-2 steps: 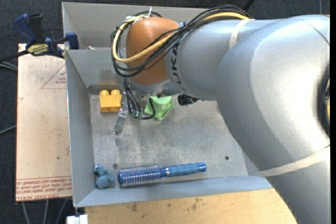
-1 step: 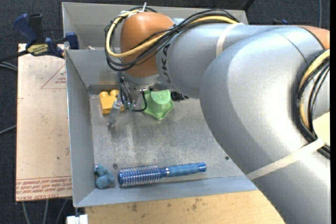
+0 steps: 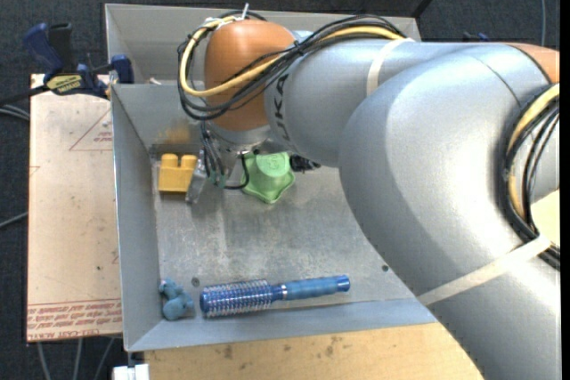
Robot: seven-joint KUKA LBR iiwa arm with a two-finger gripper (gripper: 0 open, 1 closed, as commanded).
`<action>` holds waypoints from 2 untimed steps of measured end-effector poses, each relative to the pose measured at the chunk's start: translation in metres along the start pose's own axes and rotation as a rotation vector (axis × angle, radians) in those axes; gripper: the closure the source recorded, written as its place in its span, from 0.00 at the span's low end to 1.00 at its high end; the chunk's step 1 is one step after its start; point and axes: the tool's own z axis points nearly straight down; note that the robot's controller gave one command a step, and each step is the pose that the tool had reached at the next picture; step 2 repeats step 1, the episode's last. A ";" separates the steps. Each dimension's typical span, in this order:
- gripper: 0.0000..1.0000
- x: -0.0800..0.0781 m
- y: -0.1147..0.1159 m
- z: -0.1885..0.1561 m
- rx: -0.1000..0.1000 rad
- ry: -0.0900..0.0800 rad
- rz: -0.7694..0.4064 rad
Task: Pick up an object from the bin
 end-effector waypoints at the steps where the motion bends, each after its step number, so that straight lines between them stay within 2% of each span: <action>1: 1.00 0.024 0.004 -0.151 -0.003 -0.004 -0.026; 2: 1.00 0.024 0.004 -0.151 -0.003 -0.004 -0.026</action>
Offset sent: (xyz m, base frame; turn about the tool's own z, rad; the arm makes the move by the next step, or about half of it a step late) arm -0.0225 0.0107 0.1454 -0.0223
